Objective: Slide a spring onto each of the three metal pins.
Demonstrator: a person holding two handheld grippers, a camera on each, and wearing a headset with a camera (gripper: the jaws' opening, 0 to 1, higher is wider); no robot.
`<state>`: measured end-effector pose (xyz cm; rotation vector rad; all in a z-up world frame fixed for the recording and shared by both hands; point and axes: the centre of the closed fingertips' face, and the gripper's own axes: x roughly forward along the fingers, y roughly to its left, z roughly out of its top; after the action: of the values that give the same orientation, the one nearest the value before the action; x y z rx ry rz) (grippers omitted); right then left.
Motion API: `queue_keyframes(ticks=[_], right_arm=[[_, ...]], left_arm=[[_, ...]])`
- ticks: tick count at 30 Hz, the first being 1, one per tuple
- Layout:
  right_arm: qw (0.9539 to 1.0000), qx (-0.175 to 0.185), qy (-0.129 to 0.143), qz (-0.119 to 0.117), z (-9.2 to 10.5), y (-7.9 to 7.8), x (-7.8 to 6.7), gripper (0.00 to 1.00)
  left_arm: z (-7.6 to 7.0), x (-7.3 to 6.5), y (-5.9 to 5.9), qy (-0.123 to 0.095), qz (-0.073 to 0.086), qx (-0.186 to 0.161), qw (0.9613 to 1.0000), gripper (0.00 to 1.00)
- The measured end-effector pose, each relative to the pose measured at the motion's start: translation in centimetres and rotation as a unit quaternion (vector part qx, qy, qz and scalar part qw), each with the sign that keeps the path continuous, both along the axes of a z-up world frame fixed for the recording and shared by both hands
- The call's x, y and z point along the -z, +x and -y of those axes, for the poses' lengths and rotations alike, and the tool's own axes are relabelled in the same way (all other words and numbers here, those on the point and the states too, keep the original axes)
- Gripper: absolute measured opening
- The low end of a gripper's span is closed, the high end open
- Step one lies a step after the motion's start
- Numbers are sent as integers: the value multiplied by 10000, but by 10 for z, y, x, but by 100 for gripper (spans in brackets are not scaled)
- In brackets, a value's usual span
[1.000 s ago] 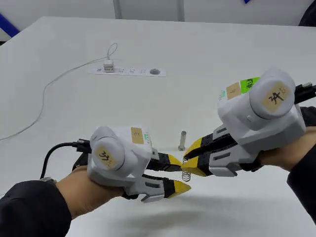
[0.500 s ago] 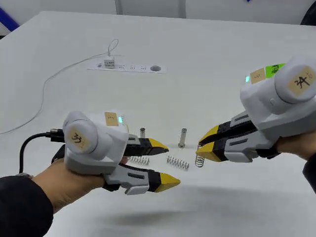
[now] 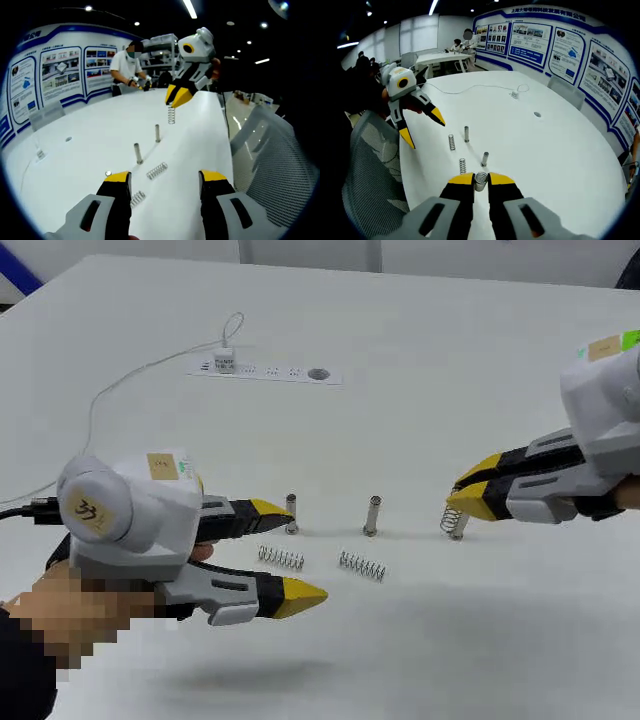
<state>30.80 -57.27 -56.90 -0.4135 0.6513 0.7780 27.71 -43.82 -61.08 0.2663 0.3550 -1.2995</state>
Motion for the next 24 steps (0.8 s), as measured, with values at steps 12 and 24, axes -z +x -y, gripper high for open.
queue_keyframes(ticks=[12, 24], right_arm=[[9970, 739, -22, 231, 35, 31, 7, 11], [9940, 1084, 80, 152, 50, 45, 31, 11]], left_arm=[[-23, 1, 2, -4, 6, -379, 9993, 60], [-29, 1, 4, -100, -81, -594, 9982, 61]])
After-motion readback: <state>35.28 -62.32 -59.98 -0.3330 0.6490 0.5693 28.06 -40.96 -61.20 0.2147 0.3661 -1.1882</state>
